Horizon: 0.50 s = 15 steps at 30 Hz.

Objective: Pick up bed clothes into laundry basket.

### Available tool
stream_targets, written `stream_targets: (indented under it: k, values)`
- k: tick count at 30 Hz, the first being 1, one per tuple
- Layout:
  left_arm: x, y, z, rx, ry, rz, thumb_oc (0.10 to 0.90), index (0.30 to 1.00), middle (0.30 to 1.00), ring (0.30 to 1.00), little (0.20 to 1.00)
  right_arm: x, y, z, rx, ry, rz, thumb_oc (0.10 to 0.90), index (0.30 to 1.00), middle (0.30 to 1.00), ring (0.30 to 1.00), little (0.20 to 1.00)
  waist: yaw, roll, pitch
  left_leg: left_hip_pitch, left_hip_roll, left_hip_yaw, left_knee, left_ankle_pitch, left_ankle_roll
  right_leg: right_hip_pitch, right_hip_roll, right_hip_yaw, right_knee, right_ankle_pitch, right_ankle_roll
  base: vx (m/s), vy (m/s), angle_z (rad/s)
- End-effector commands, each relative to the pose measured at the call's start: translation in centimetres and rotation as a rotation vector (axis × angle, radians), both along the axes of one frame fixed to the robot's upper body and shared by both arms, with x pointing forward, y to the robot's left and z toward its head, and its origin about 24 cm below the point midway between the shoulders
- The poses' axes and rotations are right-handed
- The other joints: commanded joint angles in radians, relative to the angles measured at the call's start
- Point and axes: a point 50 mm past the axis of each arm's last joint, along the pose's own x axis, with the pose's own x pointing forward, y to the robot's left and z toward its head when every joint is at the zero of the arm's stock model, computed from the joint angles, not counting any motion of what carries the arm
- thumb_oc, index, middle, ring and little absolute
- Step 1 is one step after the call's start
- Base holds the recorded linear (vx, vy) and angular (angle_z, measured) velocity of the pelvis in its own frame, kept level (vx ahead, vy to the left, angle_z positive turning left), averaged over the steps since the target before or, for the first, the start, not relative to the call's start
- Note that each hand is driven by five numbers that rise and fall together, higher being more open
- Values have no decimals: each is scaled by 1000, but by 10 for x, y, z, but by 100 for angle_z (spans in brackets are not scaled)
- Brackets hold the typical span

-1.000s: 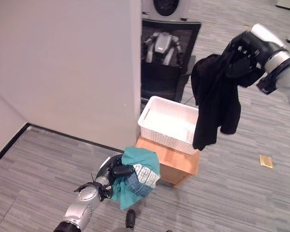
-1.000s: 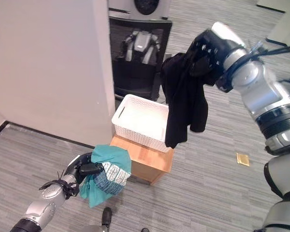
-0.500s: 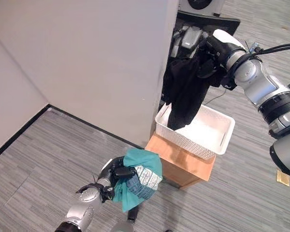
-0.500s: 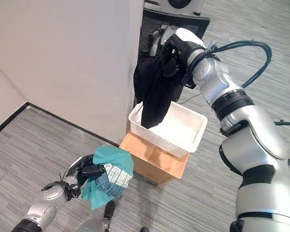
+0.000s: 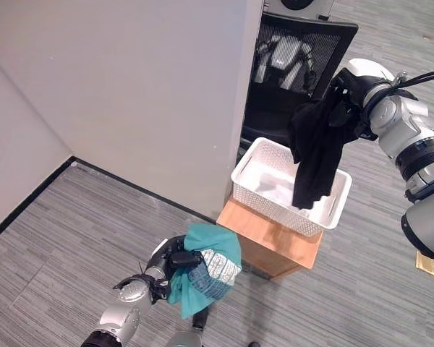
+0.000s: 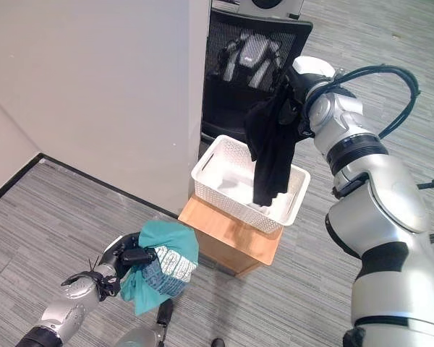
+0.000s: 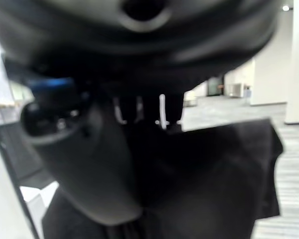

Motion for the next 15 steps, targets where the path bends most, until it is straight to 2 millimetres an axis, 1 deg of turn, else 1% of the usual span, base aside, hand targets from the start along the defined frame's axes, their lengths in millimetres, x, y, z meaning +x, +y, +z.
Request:
stream_targets:
  k: [1, 5, 7, 10, 11, 15]
  values:
    - [28, -24, 44, -107, -241, -87, 400, 300, 300, 300, 300, -17, 5, 91, -79, -262, -2, 400, 300, 300, 300, 300, 23, -29, -48, 46, 34, 34, 1, -70, -48, -5, -11, 0, 10, 22, 33, 0, 0, 0]
    - [30, -24, 46, -103, -250, -75, 400, 300, 300, 300, 300, -10, 17, 75, -79, -221, 42, 400, 300, 300, 300, 300, 24, -26, -33, 34, 32, 32, 1, -69, -45, -12, -11, 3, 10, 22, 30, 0, 0, 0]
    - [31, -24, 48, -102, -259, -72, 400, 300, 300, 300, 300, -8, 19, 73, -69, -219, 45, 400, 300, 300, 300, 300, 26, -24, -26, 27, 30, 29, 1, -67, -45, -17, -11, 1, 10, 22, 29, 0, 0, 0]
    - [32, -24, 51, -102, -270, -73, 400, 300, 300, 300, 300, -7, 17, 69, -61, -209, 30, 400, 300, 300, 300, 300, 32, -21, -16, 15, 29, 25, 1, -63, -45, -25, -11, -2, 10, 23, 28, -25, 2, 1]
    - [31, -23, 53, -104, -280, -74, 400, 300, 300, 300, 300, -6, 15, 68, -56, -202, 11, 400, 300, 300, 300, 300, 39, -18, -4, 3, 28, 24, 1, -58, -46, -34, -11, -5, 10, 25, 27, -53, 3, 0]
    - [28, -20, 53, -100, -281, -74, 400, 300, 300, 300, 300, -7, 9, 68, -67, -197, -23, 400, 300, 300, 300, 300, 50, -12, 9, -16, 26, 16, 1, -51, -46, -51, -10, -9, 10, 29, 27, -47, 2, 3]
